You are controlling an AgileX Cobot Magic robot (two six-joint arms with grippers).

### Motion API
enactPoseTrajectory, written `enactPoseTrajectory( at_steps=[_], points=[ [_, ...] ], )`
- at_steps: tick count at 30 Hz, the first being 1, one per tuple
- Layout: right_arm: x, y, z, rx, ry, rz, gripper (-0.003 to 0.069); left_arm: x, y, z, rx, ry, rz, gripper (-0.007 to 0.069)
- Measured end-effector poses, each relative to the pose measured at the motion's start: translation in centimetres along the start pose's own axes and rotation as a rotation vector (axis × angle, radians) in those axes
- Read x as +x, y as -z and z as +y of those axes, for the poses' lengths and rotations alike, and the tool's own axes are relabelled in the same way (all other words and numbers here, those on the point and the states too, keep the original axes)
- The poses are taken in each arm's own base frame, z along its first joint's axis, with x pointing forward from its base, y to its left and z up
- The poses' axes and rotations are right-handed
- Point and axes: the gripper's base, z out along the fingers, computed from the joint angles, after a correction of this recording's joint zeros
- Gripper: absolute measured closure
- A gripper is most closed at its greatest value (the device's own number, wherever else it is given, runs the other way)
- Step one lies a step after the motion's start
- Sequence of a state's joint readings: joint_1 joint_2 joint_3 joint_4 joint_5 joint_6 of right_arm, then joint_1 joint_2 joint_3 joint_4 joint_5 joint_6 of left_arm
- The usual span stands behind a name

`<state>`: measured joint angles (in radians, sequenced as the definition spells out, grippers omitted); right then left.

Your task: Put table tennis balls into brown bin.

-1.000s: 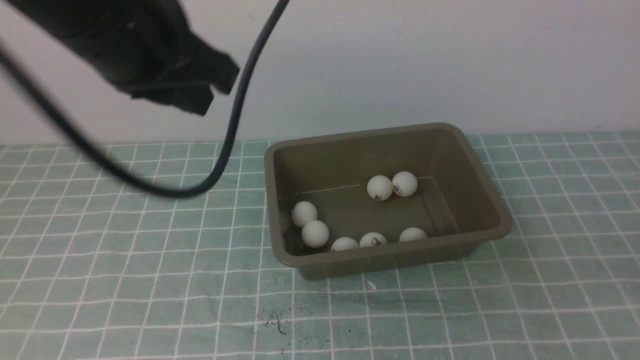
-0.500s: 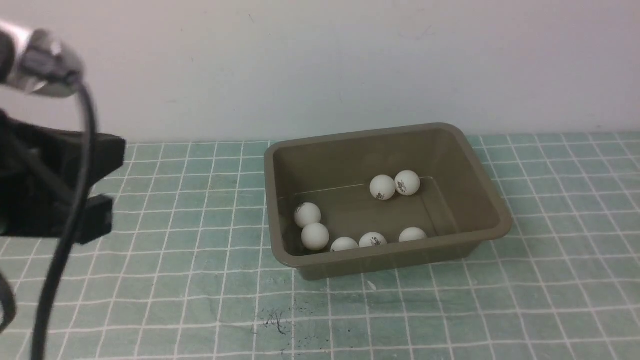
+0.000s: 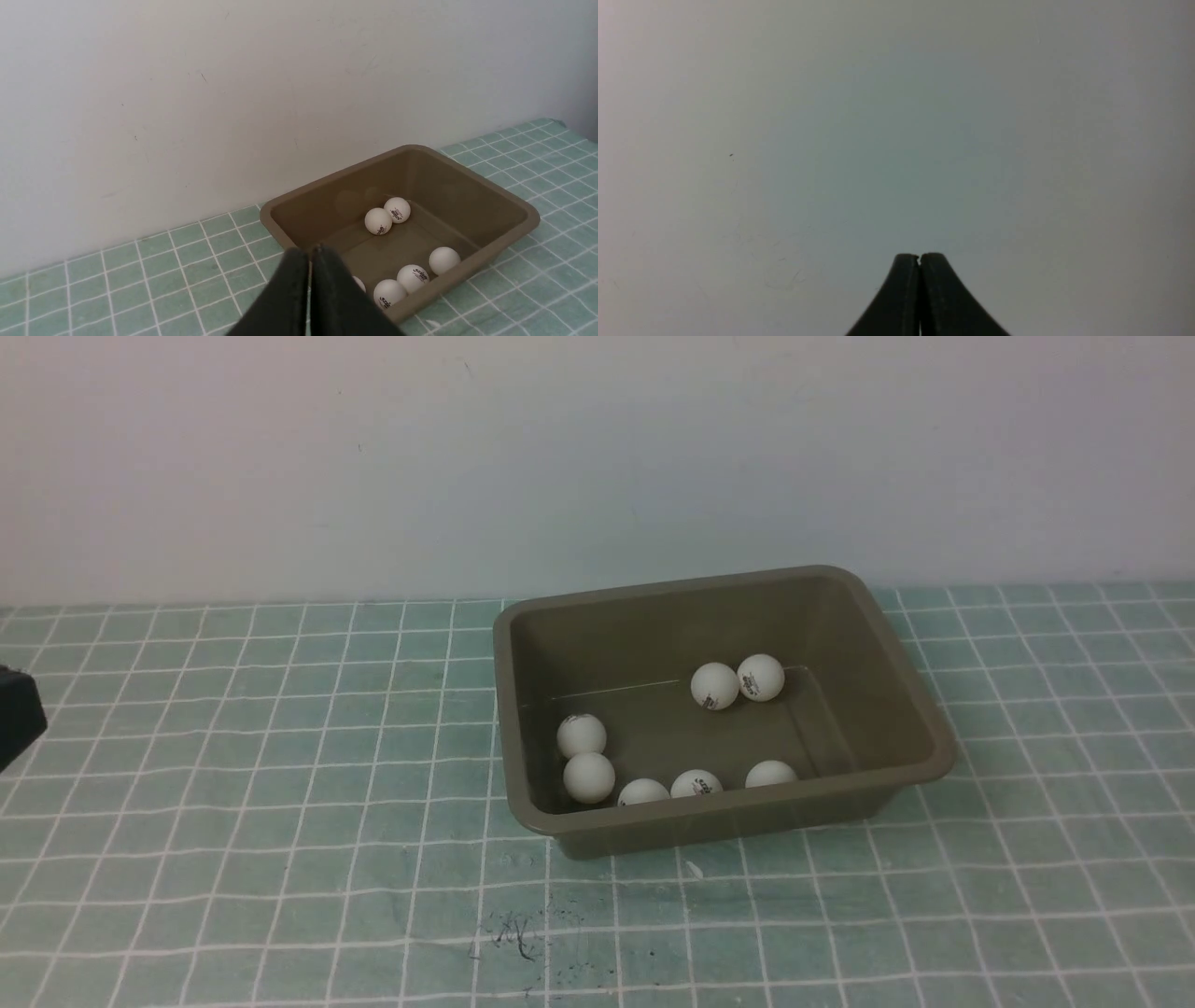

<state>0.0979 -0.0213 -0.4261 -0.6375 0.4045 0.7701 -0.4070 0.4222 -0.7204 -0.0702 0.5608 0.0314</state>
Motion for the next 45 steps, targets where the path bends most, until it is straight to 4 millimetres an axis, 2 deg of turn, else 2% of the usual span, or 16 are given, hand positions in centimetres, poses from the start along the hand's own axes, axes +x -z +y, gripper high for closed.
enactPoseTrajectory(
  at_steps=[6, 10, 13, 14, 15, 16, 18, 20, 23, 26, 45],
  points=[
    [0.0, 0.0, 0.0, 0.0, 0.0, 0.0, 0.0673, 0.4, -0.1, 0.2, -0.024, -0.042, 0.019, 0.0629],
    [0.0, 0.0, 0.0, 0.0, 0.0, 0.0, 0.0673, 2.6, -0.9, 0.7, -0.065, -0.067, 0.043, 0.0629],
    [0.0, 0.0, 0.0, -0.001, 0.0, -0.001, 0.0673, 6.1, -0.9, 1.5, -0.164, -0.053, 0.021, 0.0629],
    [0.0, 0.0, 0.0, -0.001, 0.0, -0.001, 0.0673, 8.3, -0.9, 1.8, -0.215, -0.044, 0.018, 0.0629],
    [0.0, 0.0, 0.0, -0.001, 0.0, 0.0, 0.0673, 9.0, -0.9, 2.0, -0.233, -0.041, 0.016, 0.0629],
    [0.0, 0.0, 0.0, -0.001, 0.0, 0.0, 0.0673, 11.4, -0.7, 2.3, -0.291, -0.031, 0.01, 0.0629],
    [0.0, 0.0, 0.0, -0.001, 0.0, 0.0, 0.0673, 14.6, -0.7, 2.6, -0.359, -0.019, 0.01, 0.0629],
    [0.0, 0.0, 0.0, -0.002, 0.0, -0.001, 0.0673, 17.1, -0.7, 2.8, -0.4, -0.01, 0.02, 0.0629],
    [0.0, 0.0, 0.0, -0.004, 0.0, -0.003, 0.0673, 19.5, -1.1, 3.0, -0.413, 0.002, 0.068, 0.0629],
    [0.0, 0.0, 0.0, -0.004, 0.002, -0.003, 0.0673, 20.1, -1.1, 3.0, -0.412, 0.012, 0.122, 0.0629],
    [0.0, 0.0, 0.0, -0.005, 0.008, -0.004, 0.0673, 20.2, -1.1, 3.0, -0.412, 0.013, 0.125, 0.0629]
  ],
)
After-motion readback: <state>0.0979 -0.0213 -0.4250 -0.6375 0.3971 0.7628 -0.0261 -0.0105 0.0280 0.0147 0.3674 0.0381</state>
